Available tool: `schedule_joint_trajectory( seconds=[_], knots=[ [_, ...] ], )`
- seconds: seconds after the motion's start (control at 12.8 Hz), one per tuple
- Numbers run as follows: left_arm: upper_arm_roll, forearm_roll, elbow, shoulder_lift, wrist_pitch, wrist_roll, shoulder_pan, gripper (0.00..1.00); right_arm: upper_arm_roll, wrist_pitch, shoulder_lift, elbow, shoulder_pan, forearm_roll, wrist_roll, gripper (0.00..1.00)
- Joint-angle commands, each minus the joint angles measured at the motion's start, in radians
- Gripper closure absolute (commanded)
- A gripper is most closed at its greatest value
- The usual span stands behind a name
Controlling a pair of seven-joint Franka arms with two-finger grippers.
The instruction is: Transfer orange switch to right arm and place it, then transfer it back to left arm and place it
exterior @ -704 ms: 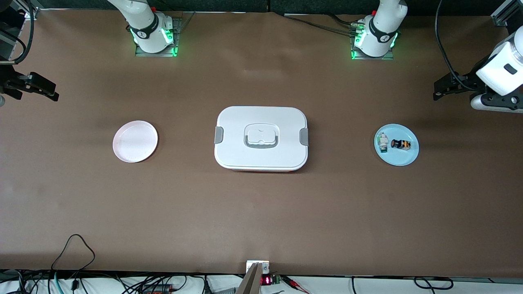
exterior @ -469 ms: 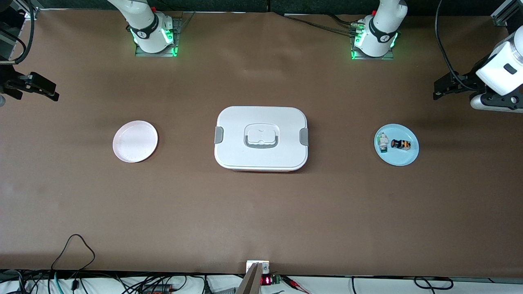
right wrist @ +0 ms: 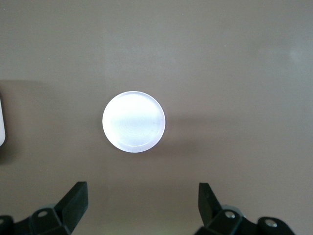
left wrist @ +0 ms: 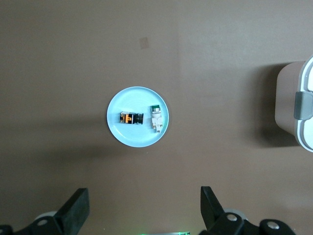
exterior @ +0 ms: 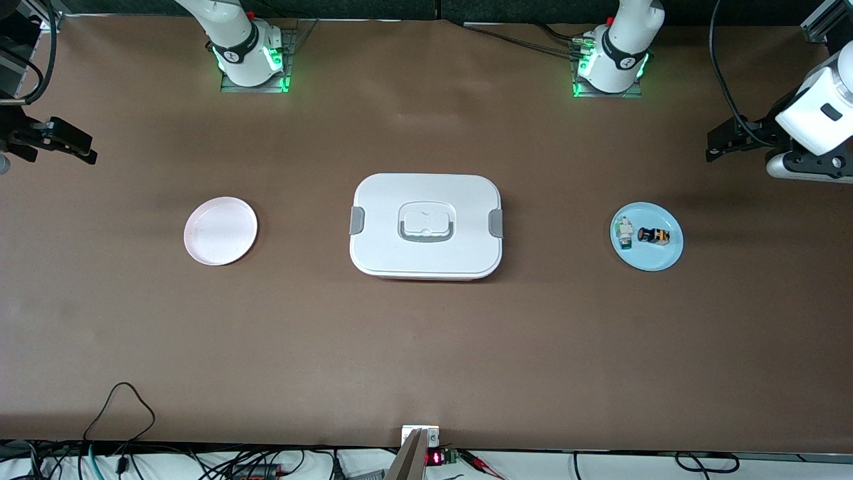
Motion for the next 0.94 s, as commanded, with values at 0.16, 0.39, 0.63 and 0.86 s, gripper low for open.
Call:
schedule_joint_trajectory(
  seconds=[0.16,0.39,0.63,0.86],
  knots=[
    [0.006,-0.009,0.036,-0.014,-0.079,-0.016,-0.004,0.00,0.003,-0.026,0.004,0.020,0.000,-0.002,-0.012,0.00],
    [0.014,-0.009,0.036,-0.029,-0.079,-0.002,0.010,0.00,0.003,-0.026,0.004,0.020,0.000,-0.002,-0.013,0.00],
    [0.012,0.010,0.032,0.006,-0.079,0.086,0.010,0.00,0.003,-0.026,0.004,0.021,0.000,-0.002,-0.016,0.00],
    [0.012,0.007,0.018,0.069,-0.076,0.153,0.039,0.00,0.003,-0.026,0.006,0.020,0.000,-0.002,-0.018,0.00]
  ],
)
